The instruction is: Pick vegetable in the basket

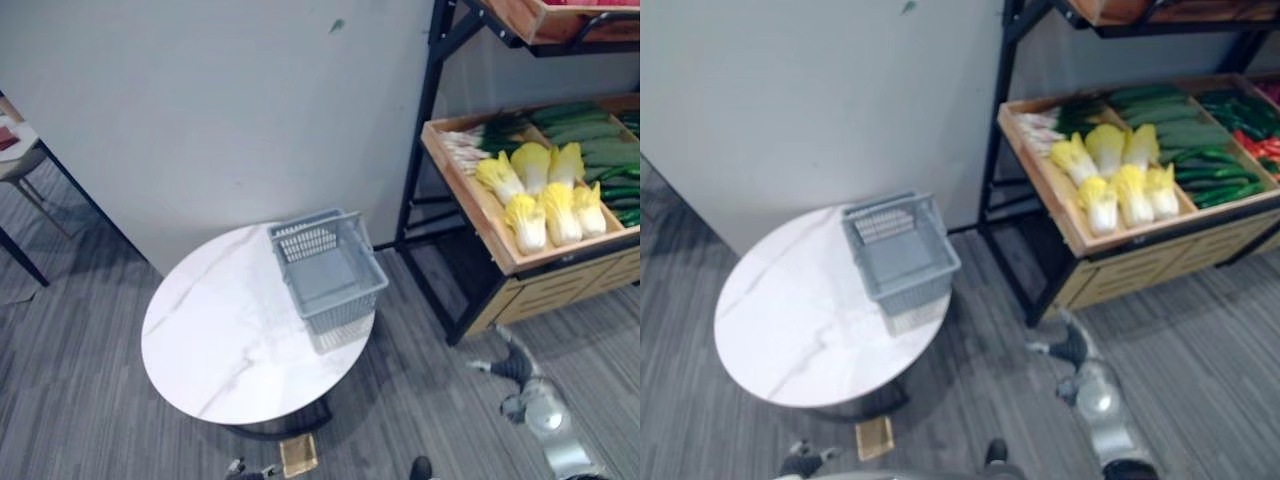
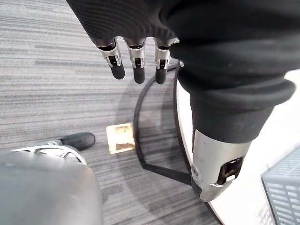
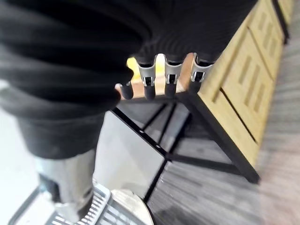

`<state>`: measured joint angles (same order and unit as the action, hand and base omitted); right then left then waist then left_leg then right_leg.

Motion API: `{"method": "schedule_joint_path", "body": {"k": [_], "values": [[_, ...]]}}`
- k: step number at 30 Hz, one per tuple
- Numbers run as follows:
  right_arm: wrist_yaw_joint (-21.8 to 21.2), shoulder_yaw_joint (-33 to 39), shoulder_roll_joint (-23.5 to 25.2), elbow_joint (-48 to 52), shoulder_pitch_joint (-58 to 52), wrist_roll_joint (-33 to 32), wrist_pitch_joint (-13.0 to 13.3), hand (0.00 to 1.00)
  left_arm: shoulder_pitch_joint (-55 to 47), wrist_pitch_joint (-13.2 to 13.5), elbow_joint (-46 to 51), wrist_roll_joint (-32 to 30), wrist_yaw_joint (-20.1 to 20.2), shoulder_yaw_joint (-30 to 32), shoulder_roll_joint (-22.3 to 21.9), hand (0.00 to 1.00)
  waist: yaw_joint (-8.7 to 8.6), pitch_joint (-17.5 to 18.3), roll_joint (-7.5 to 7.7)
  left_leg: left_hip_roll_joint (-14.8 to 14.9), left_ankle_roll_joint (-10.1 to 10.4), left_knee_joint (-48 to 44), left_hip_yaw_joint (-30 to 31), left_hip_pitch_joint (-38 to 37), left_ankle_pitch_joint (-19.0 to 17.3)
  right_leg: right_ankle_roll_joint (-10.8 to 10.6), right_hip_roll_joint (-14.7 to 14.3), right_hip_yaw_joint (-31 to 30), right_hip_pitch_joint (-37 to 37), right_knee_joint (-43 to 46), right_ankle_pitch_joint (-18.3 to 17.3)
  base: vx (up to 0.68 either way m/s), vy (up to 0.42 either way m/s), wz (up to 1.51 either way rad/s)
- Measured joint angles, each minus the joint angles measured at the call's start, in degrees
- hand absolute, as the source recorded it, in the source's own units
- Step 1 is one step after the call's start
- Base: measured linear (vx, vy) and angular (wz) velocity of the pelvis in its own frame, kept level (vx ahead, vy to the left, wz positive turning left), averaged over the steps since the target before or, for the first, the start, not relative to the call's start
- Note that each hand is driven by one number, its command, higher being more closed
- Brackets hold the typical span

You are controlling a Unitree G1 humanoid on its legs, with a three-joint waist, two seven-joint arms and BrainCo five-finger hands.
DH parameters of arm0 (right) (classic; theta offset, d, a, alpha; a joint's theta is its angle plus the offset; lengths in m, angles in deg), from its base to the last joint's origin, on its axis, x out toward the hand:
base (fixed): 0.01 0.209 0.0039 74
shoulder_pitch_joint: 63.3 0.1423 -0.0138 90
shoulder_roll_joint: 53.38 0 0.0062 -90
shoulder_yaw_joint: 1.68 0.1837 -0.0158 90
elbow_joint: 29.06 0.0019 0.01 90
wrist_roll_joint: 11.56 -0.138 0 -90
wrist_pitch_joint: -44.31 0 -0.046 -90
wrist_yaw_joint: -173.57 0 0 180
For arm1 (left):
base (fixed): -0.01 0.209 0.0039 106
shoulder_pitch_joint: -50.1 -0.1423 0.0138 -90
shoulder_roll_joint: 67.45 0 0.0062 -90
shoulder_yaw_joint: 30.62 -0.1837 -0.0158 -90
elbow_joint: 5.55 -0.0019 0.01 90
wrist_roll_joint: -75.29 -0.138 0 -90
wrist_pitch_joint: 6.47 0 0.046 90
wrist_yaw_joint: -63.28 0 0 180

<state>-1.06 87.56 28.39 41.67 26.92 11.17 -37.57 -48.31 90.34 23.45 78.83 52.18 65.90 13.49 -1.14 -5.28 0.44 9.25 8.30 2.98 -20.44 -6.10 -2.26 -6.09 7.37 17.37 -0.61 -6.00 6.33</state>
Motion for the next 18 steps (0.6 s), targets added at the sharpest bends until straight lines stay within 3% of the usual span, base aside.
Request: {"method": "schedule_joint_path", "body": {"k": [5, 8, 11, 15, 18], "values": [[0.4, -12.4, -3.2, 2.3, 14.3, 3.0, 0.1, 0.0, 0.2, 0.0, 0.2, 0.0, 0.1, 0.0, 0.0, 0.0, 1.55, 0.0, 0.06, -0.1, -0.6, 0.4, 0.7, 1.6, 1.0, 0.4, -0.1, 0.5, 1.4, 0.0, 0.8, 0.0, -0.008, 0.08], [-0.2, -22.0, -3.1, -7.5, 29.2, 4.4, 0.7, 0.0, 0.4, -0.1, 1.1, 0.0, -0.1, 0.3, 0.0, 0.0, 4.39, -0.4, 0.67, -0.1, -0.7, 1.7, 2.8, 2.8, 2.7, 1.2, -0.3, 2.4, 2.0, 0.0, 1.4, 0.04, -0.02, 0.31], [-0.8, -23.9, -2.1, -16.2, 38.7, 4.4, 0.5, 0.0, -0.1, -0.2, 1.8, 0.1, -0.7, 0.7, 0.0, 0.0, 7.53, -1.4, 1.7, -0.4, -0.7, 1.7, 4.2, 3.2, 2.9, 1.3, 0.0, 2.8, 2.0, 0.0, 1.4, 0.05, 0.002, 0.25], [-0.8, -23.9, -1.5, -22.1, 45.3, 4.9, 0.3, 0.0, -0.6, -0.6, 2.2, 0.1, -1.5, 1.7, 0.0, 0.0, 7.94, -3.3, 2.9, -1.6, -1.1, 1.7, 7.0, 3.7, 3.2, 1.3, 1.5, 4.3, 1.4, 1.2, 1.4, 0.03, 0.049, 0.32], [-0.5, -23.7, -1.7, -27.8, 51.3, 6.5, -0.8, 0.0, 0.8, -0.6, 2.4, 0.1, -1.7, 1.7, 0.1, 0.0, 8.63, -7.3, 2.88, -2.6, -2.5, 1.4, 8.1, 4.0, 3.4, 1.0, 4.4, 3.1, 5.4, 10.9, -1.0, -0.06, 0.101, 0.24]]}}
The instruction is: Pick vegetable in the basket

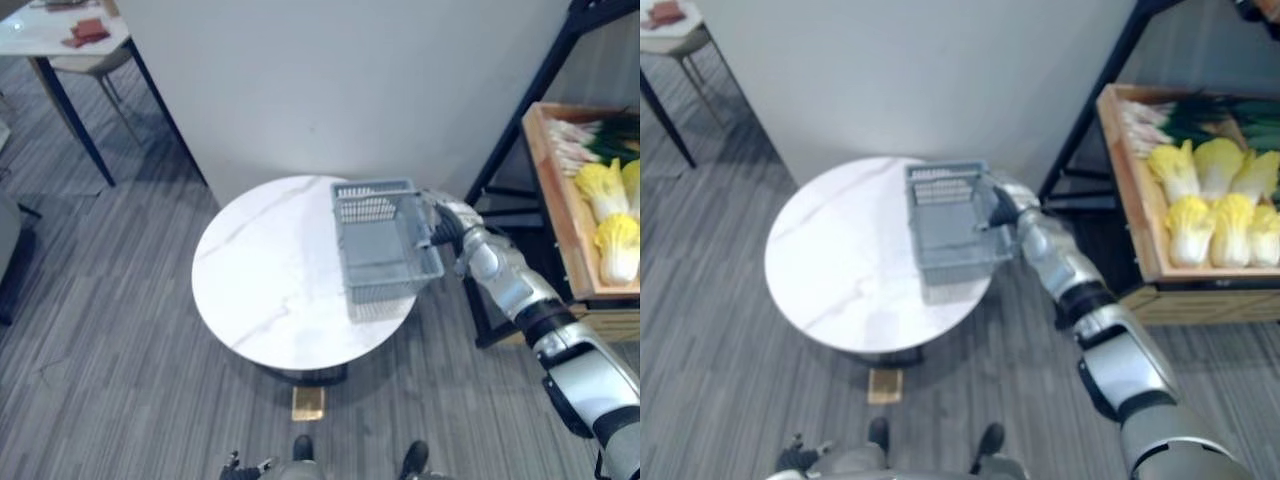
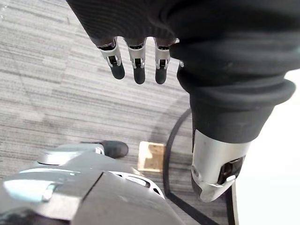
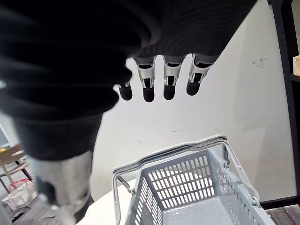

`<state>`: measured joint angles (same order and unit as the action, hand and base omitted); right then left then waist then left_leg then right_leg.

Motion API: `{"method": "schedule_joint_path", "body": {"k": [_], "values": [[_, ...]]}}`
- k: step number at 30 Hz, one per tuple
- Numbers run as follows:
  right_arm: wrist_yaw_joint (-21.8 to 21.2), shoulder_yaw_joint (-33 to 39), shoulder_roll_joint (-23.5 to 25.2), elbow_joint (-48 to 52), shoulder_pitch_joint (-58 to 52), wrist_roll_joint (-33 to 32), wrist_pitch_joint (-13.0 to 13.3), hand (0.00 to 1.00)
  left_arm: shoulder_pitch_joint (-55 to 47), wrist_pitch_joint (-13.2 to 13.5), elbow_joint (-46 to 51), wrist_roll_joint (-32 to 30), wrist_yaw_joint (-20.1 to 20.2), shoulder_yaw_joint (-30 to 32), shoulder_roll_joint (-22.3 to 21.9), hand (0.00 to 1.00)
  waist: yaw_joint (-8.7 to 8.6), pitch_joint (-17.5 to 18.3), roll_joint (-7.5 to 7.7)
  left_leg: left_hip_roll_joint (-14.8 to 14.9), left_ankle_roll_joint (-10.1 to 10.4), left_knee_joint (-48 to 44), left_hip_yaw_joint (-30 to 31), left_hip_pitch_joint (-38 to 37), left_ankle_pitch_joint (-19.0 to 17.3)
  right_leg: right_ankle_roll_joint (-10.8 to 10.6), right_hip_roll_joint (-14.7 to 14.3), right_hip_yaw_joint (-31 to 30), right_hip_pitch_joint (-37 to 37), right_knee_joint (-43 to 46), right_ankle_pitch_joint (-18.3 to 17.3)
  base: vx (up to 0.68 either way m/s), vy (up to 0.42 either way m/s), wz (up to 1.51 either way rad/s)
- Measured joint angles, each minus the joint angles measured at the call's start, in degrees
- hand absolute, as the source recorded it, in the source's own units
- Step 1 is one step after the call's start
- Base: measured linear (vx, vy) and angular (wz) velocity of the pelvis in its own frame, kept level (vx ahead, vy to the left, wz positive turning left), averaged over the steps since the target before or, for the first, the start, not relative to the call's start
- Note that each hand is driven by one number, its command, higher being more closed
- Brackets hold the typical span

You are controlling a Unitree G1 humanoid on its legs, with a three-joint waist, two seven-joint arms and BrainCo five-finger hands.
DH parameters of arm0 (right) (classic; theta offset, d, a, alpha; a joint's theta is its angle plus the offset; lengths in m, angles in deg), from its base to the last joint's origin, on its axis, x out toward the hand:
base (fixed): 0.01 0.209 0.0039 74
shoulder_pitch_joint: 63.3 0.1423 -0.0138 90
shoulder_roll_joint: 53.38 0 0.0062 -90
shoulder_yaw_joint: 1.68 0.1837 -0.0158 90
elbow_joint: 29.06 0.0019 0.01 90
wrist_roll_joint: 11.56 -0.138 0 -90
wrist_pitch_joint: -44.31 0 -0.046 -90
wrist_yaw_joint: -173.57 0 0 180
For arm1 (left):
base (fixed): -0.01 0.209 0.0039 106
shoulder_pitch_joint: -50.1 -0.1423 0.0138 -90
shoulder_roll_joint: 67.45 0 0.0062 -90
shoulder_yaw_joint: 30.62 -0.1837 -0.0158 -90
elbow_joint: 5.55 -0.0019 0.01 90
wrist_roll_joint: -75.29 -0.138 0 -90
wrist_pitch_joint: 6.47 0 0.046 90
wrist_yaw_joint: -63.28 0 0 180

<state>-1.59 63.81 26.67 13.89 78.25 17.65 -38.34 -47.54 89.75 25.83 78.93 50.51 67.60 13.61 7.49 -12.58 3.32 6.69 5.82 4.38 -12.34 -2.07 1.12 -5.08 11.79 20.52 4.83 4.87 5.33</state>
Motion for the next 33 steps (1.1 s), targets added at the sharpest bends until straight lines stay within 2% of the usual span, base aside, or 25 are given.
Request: {"method": "schedule_joint_path", "body": {"k": [1, 3, 5, 6, 8, 9, 10, 11, 18, 21, 29, 33], "values": [[0.1, 0.4, 0.0, -1.8, 2.2, 0.1, -0.6, 0.0, 0.7, 0.0, -0.1, 0.0, -0.2, 0.0, 0.2, 0.0, 0.3, -1.6, 0.14, -0.5, -0.4, -0.5, 0.8, 0.6, 0.0, 0.3, 1.2, -1.4, 1.7, 4.1, -0.9, -0.1, 0.099, 0.26], [0.3, 1.4, 0.0, -4.2, 5.6, 0.1, -1.1, 0.0, 1.4, 0.0, 0.0, 0.0, -0.5, 0.1, 0.8, 0.0, 0.7, -2.7, 0.84, -1.3, -1.3, -0.7, 2.0, 2.1, 0.7, 0.3, 2.1, -4.1, 3.8, 6.3, -0.9, -0.08, 0.093, 0.34], [1.3, 1.7, 0.0, -6.1, 10.1, 0.1, -1.5, 0.0, 1.8, 0.0, 0.1, 0.1, -0.6, 0.7, 1.6, 0.0, 1.24, -4.5, 1.48, -1.6, -1.7, -0.6, 2.3, 3.2, 1.6, 0.3, 2.3, -6.7, 4.2, 4.9, -0.8, -0.05, 0.055, 0.23], [2.0, 1.8, 0.0, -6.5, 12.8, 0.1, -1.6, 0.0, 1.9, 0.0, 0.2, 0.2, -0.7, 1.2, 2.1, 0.0, 2.09, -5.5, 1.65, -1.9, -1.7, -0.6, 2.3, 4.1, 2.0, 0.3, 2.3, -8.5, 4.8, 3.8, -0.8, -0.05, 0.013, 0.09], [2.7, 3.1, -0.2, -7.7, 16.4, 0.1, -1.5, 0.0, 2.0, 0.1, 0.3, 0.4, -1.0, 1.3, 2.7, 0.0, 1.96, -6.5, 1.18, -2.1, -1.6, -0.4, 4.1, 6.7, 3.3, 0.0, 1.8, -11.8, 5.5, 1.7, -0.7, -0.04, 0.012, 0.32], [2.8, 3.9, -0.4, -7.9, 16.7, 0.0, -1.5, 0.0, 2.0, 0.3, 0.4, 0.5, -1.0, 1.4, 2.8, 0.0, 2.02, -6.8, 1.08, -2.0, -1.4, -0.1, 4.9, 7.3, 3.7, -0.2, 1.7, -11.8, 5.4, 0.9, -0.7, -0.03, -0.014, 0.47], [3.2, 4.3, -1.0, -8.1, 17.0, 0.0, -1.8, 0.0, 2.0, 0.6, 0.3, 0.5, -1.1, 2.3, 2.9, 0.0, 2.13, -7.2, 1.03, -1.9, -1.0, 1.0, 5.7, 7.9, 4.8, -1.8, 1.6, -10.7, 5.0, -0.6, -0.8, -0.02, -0.056, 0.43], [3.6, 4.7, -1.4, -8.1, 17.0, 0.0, -1.9, 0.0, 2.0, 0.7, -0.3, 0.6, -1.3, 3.0, 2.7, 0.0, 2.12, -7.4, 0.98, -1.5, -0.6, 1.1, 6.8, 9.0, 5.5, -2.4, 1.1, -10.0, 4.9, -1.9, -1.1, -0.03, -0.077, 0.38], [3.8, 5.1, -1.7, -8.1, 20.5, -0.6, -2.1, 0.0, 1.9, 0.7, -1.3, 0.7, -2.0, 3.4, 1.6, 0.0, 1.88, -9.1, -0.74, 3.3, 2.3, 1.5, 8.8, 12.1, 7.3, -2.1, -3.9, -8.0, 5.8, -4.1, -1.1, -0.06, -0.105, 0.07], [3.9, 5.0, -1.8, -8.1, 23.6, -0.7, -2.1, 0.0, 1.9, 0.8, -0.6, 2.4, -2.0, 3.3, 1.3, 0.0, 0.74, -9.3, -1.16, 4.7, 3.1, 1.5, 9.8, 13.9, 7.9, -1.7, -5.3, -7.0, 6.5, -4.8, -0.8, -0.03, -0.073, 0.07], [3.9, 4.9, -2.0, -12.4, 26.4, -1.1, -2.4, 0.0, 2.4, 1.4, -0.1, 3.0, -2.7, 3.1, 1.3, 0.0, 0.74, -9.5, -1.44, 4.3, 3.2, 1.2, 11.5, 17.2, 8.3, -1.3, -5.3, -5.2, 8.6, -5.0, -0.5, 0.03, -0.01, 0.12], [4.2, 5.0, -3.7, -13.5, 30.8, -1.6, -2.5, 0.0, 2.5, 1.5, 0.1, 3.0, -2.8, 2.9, 1.3, 0.0, 0.84, -10.7, -2.09, 3.8, 3.1, 1.1, 11.7, 19.0, 8.6, -1.4, -4.9, -5.1, 10.2, -5.0, -0.4, 0.01, 0.006, 0.03]]}}
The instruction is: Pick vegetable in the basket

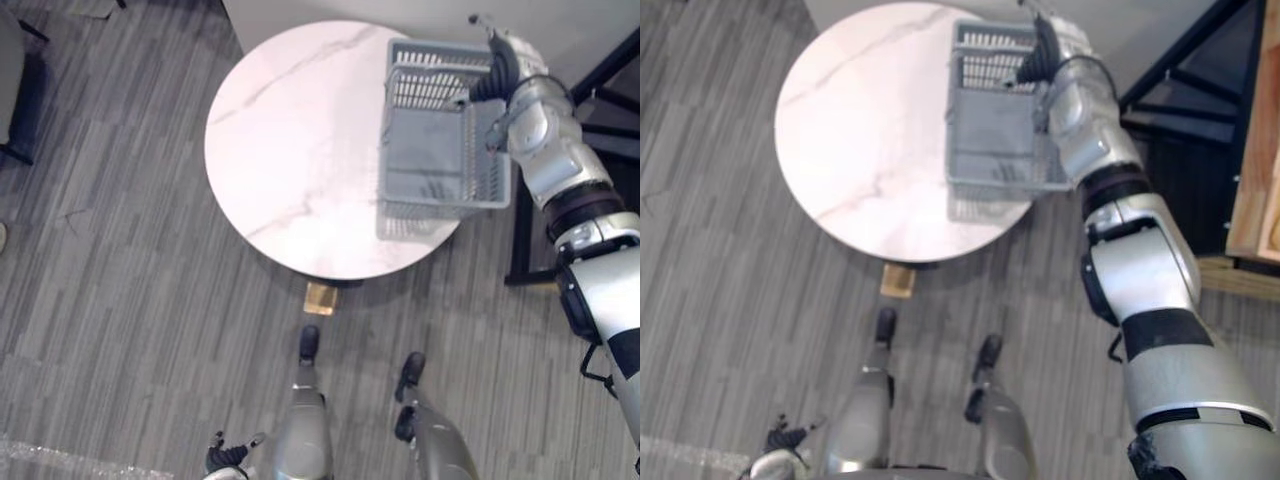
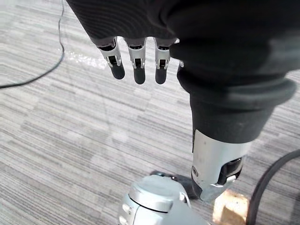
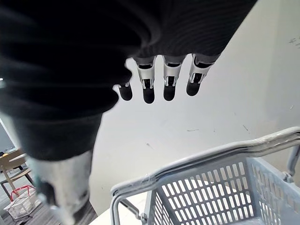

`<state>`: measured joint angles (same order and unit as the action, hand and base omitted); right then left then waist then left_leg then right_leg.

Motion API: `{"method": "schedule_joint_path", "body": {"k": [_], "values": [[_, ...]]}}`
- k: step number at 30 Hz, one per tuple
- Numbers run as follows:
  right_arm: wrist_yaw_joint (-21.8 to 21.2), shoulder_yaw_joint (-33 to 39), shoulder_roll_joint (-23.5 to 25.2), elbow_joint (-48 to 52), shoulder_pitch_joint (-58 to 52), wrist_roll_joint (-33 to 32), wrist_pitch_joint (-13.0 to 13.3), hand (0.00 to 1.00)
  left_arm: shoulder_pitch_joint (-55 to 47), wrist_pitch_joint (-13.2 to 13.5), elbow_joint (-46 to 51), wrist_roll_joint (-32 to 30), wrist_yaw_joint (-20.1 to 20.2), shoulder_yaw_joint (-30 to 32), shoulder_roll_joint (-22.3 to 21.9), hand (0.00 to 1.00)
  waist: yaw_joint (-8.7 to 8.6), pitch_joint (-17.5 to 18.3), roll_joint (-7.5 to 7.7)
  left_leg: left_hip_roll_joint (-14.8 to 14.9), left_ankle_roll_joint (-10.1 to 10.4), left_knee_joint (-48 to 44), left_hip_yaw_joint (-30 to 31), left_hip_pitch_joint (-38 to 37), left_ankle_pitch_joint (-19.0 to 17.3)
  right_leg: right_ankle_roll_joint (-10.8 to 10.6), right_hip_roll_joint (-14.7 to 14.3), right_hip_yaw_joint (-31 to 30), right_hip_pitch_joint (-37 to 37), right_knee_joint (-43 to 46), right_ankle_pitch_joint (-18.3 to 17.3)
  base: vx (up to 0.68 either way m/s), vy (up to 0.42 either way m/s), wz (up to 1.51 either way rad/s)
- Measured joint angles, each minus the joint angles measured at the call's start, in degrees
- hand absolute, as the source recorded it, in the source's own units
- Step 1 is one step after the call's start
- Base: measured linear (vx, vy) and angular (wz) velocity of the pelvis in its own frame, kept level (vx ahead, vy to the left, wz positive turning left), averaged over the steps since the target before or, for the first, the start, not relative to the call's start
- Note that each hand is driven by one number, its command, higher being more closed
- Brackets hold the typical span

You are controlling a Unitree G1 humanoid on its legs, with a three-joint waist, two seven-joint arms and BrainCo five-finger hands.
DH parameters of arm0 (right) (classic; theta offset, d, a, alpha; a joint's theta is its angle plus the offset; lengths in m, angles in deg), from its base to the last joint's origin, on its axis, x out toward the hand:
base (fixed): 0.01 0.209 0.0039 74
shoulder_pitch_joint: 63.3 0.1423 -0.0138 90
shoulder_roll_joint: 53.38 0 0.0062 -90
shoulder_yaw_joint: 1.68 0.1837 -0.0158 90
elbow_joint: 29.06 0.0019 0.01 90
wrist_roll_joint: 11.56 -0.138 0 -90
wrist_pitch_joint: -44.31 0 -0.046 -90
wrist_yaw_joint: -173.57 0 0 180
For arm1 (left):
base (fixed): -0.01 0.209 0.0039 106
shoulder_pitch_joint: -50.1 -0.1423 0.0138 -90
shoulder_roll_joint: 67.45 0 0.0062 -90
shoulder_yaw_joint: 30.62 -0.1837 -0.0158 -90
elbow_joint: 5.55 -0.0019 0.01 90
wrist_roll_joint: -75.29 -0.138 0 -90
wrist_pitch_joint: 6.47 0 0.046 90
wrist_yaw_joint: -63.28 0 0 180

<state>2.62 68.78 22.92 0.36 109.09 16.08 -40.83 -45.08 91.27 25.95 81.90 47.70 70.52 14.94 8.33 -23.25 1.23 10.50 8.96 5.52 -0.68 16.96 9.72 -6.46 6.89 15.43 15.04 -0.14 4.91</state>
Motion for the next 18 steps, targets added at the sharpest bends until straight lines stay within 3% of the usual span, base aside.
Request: {"method": "schedule_joint_path", "body": {"k": [9, 18], "values": [[0.9, 0.0, -7.6, -1.7, 5.7, -1.5, -0.8, 0.0, 1.6, 0.5, 0.4, 0.0, -0.4, -1.9, 0.0, 0.0, -0.29, -3.8, -1.23, -0.4, -0.2, 0.0, 0.7, 5.0, 0.8, 0.0, 0.0, 0.1, 4.1, -1.8, 1.6, 0.0, 0.0, 0.0], [2.0, -0.9, -7.6, -3.3, 7.3, -1.7, -1.2, 0.0, 1.7, 0.6, 0.4, 2.2, -1.5, -4.2, 0.1, 0.0, -0.26, -4.0, -1.43, -0.6, -0.1, 0.0, 1.0, 7.1, 0.9, 0.0, 0.1, 0.1, 6.0, -2.3, 1.6, 0.02, -0.001, 0.0]]}}
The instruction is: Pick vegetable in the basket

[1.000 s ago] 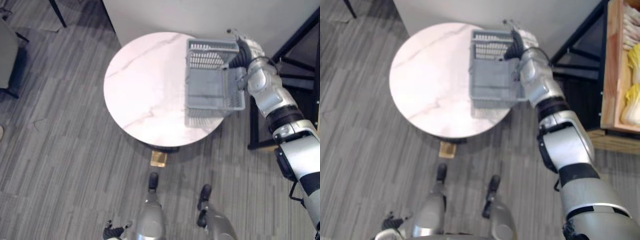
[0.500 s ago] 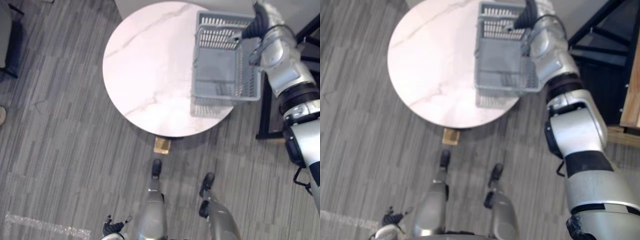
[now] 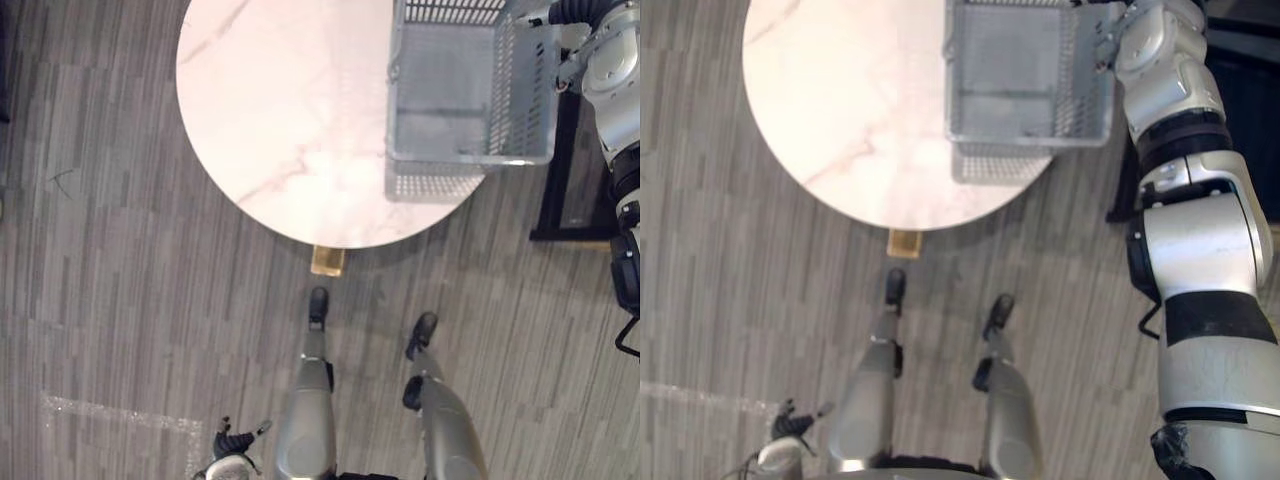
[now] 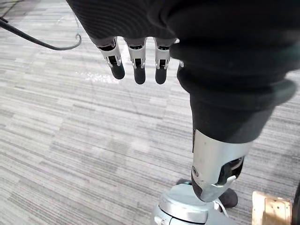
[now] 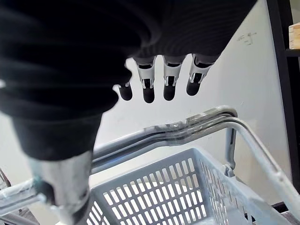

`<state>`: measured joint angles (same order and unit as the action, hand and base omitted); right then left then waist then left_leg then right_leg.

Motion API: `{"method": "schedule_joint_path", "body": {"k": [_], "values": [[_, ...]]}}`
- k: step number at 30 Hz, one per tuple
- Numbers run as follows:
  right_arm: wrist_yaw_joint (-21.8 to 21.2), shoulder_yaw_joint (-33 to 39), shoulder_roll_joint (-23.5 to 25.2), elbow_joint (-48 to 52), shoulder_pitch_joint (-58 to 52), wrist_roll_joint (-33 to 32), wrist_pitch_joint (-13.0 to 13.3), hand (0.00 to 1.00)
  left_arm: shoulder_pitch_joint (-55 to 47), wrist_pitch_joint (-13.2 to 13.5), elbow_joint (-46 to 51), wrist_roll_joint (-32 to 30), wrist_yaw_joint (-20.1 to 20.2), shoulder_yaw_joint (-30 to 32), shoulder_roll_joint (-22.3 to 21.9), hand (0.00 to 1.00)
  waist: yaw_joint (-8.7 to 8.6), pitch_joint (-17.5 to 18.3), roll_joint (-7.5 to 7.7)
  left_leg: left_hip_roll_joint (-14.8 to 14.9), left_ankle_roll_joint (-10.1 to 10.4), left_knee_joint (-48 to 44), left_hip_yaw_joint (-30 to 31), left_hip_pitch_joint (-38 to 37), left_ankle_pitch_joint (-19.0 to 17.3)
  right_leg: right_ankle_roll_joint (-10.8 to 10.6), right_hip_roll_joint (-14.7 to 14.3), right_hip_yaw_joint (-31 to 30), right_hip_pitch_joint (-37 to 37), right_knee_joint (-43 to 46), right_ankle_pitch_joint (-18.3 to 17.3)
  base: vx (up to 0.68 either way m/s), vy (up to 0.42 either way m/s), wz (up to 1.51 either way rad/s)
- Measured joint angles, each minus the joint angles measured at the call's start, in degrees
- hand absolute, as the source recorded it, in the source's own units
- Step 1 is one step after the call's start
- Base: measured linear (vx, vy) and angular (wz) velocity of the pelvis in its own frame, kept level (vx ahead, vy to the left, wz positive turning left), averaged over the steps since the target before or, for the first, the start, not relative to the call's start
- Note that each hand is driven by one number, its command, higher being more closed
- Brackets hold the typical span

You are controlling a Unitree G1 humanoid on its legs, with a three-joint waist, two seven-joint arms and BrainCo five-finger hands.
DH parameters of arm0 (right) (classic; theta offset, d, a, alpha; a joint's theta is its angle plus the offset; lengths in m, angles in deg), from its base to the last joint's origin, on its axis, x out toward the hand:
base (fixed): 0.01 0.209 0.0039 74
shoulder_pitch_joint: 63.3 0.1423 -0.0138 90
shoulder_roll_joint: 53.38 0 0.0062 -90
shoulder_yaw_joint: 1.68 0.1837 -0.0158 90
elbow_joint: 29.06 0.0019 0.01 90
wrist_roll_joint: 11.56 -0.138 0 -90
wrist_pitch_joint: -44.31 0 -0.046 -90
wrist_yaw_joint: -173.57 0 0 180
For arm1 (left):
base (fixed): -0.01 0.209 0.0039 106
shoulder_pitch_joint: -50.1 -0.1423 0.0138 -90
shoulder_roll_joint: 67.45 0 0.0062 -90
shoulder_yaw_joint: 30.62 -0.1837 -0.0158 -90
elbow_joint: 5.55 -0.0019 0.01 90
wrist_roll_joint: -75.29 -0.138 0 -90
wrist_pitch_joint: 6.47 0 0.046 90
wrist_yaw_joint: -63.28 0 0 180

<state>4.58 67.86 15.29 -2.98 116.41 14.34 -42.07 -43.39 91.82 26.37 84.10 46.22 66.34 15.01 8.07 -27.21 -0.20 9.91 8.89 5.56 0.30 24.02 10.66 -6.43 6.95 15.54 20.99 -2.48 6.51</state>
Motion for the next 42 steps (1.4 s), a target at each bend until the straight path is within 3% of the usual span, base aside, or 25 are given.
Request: {"method": "schedule_joint_path", "body": {"k": [11, 12, 20, 27, 28, 42], "values": [[0.2, -2.7, 1.5, 0.0, 1.7, 0.1, -0.6, 0.0, 1.6, 0.7, -0.1, 2.2, -0.7, -0.4, 0.0, 0.0, 0.45, -0.3, -0.59, -0.3, 0.0, 0.0, 0.8, 1.8, 0.1, -0.1, 0.2, 1.0, 0.9, -0.4, 0.1, 0.0, 0.008, 0.04], [0.2, -2.7, 1.8, 0.0, 1.7, 0.1, -0.6, 1.0, 1.6, 0.8, -0.1, 2.2, -0.7, -0.4, 0.0, 0.0, 0.44, -0.3, -0.59, -0.3, 0.2, 0.0, 0.8, 1.8, 0.3, -0.1, 0.2, 1.0, 0.9, -0.4, 0.1, 0.0, 0.002, 0.04], [1.0, -4.3, 2.8, 0.2, 1.6, 0.6, -0.6, 1.0, 2.3, 1.1, -0.1, 2.3, -1.7, -0.4, 0.0, 0.0, 1.38, -0.3, -0.64, -0.3, 0.5, 0.0, 1.7, 1.5, 0.8, 0.0, 0.2, 1.1, 0.5, -0.2, 0.1, 0.0, 0.001, 0.01], [0.5, -4.6, 7.5, 0.4, -1.7, 0.6, 0.0, 1.0, 2.5, 1.1, -0.1, 2.2, -2.5, -0.3, 0.0, 0.0, 1.82, -0.3, -0.68, -0.2, 0.5, 0.0, 0.5, -0.6, 0.8, 0.0, 0.3, -0.2, -0.3, 0.6, 0.1, -0.02, 0.002, -0.08], [0.3, -4.6, 8.1, 0.2, -2.7, 0.6, -0.1, 0.0, 2.7, 1.1, -0.1, 2.2, -2.6, -0.3, 0.0, 0.0, 1.83, -0.3, -0.69, -0.2, 0.5, 0.0, 0.4, -0.8, 0.8, -0.1, 0.3, -0.4, -0.4, 0.7, 0.1, -0.03, -0.002, -0.08], [0.4, -4.6, 9.2, 0.2, -4.6, 0.6, -0.5, 0.0, 4.5, 1.0, -0.9, 2.2, -2.6, -0.3, 0.0, 0.0, 1.87, -0.2, -0.74, -0.2, 0.4, 0.0, 0.5, -1.2, 0.9, 0.0, 0.3, -0.6, -0.6, 0.8, 0.7, -0.01, 0.0, -0.01]]}}
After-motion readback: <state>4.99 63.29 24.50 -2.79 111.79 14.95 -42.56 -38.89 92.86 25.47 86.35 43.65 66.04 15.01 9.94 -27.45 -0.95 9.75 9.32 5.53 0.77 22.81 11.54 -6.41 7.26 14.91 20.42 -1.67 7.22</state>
